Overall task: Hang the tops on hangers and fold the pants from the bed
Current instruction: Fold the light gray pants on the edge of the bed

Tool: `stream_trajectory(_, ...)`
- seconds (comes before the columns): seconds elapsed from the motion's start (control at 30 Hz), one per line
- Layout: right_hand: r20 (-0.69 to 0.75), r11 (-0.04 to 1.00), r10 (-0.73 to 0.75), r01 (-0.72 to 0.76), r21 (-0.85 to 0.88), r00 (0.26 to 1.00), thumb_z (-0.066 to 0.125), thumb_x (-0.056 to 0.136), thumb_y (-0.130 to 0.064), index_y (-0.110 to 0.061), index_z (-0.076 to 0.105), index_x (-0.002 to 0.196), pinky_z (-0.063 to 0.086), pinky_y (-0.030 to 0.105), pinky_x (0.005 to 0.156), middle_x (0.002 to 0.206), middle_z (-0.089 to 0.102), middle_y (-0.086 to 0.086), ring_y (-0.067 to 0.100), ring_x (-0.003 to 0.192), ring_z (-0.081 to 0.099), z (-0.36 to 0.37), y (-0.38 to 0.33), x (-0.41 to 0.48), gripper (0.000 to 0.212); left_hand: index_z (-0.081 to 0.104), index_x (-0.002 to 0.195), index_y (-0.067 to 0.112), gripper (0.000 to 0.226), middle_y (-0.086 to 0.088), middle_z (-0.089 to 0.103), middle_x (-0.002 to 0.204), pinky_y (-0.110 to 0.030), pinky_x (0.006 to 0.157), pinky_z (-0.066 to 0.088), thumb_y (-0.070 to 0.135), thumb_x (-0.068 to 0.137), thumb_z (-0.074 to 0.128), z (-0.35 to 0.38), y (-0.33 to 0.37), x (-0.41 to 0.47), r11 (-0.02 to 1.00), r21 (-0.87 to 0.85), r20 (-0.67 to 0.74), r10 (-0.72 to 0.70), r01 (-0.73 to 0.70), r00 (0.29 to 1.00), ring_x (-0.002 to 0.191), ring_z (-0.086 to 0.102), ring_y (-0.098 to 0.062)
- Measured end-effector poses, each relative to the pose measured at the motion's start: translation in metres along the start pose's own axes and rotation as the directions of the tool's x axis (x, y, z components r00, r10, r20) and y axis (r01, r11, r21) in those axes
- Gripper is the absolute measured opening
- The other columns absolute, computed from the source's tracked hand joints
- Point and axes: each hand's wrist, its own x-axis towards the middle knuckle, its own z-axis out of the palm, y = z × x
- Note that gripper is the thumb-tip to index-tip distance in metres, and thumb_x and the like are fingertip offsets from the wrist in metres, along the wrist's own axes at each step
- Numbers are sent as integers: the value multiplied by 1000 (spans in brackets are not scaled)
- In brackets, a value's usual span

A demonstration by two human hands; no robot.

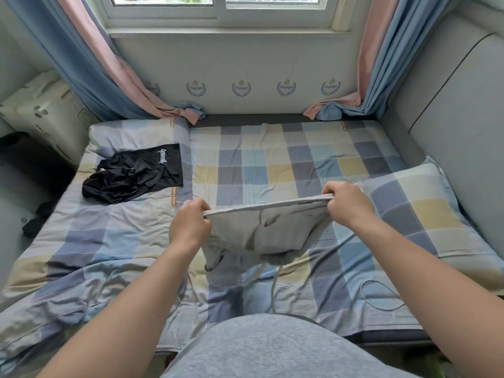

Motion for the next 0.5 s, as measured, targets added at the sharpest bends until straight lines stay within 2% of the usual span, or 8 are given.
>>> stream_trajectory(0.1, 22, 989, 64, -66, 132, 998, 43, 76, 4, -22, 64, 80, 50, 36, 69, 86, 65, 2, 28, 83, 58, 6, 16, 6, 34, 62, 95, 24, 27, -3, 63, 104, -37, 74, 49, 2, 84, 53, 2, -35, 2, 988, 71, 22, -138, 136, 990, 98, 58, -27)
stream_trajectory(0.23, 9, 950, 182, -178, 255, 983, 43, 81, 8, -18, 65, 84, 42, 31, 70, 91, 65, 8, 29, 85, 56, 16, 42, 11, 34, 64, 91, 25, 26, -2, 64, 91, -35, 69, 43, 3, 83, 54, -3, -73, 3, 958, 59, 31, -284, 282, 958, 86, 58, -27)
stream_trajectory(0.3, 24, 902, 262, -254, 350, 965, 41, 84, 8, -17, 66, 83, 50, 36, 71, 89, 64, 9, 28, 81, 56, 23, 52, 12, 35, 64, 91, 23, 25, -2, 63, 86, -35, 69, 45, 2, 83, 54, -5, -87, 3, 934, 5, 36, -357, 357, 933, 84, 58, -27)
stream_trajectory(0.37, 84, 815, 336, -335, 473, 938, 38, 87, 8, -15, 65, 82, 59, 45, 71, 85, 59, 5, 26, 81, 55, 29, 57, 12, 36, 65, 92, 18, 23, -9, 65, 92, -37, 71, 53, 1, 85, 52, -4, -98, 4, 889, -120, 69, -437, 442, 897, 86, 63, -30)
stream_trajectory(0.43, 106, 798, 355, -360, 482, 929, 38, 87, 7, -14, 65, 83, 60, 48, 71, 84, 57, 4, 28, 84, 56, 33, 60, 14, 35, 64, 91, 13, 21, -17, 65, 105, -40, 64, 58, 0, 90, 48, -1, -103, 4, 764, -335, 152, -534, 552, 831, 89, 67, -37)
stream_trajectory(0.5, 80, 854, 324, -328, 404, 943, 39, 86, 6, -17, 64, 80, 59, 47, 73, 83, 59, 5, 30, 81, 57, 34, 64, 14, 34, 58, 99, 8, 15, -22, 59, 106, -34, 47, 55, 2, 96, 45, 1, -104, 4, 549, -514, 273, -624, 659, 733, 80, 64, -38)
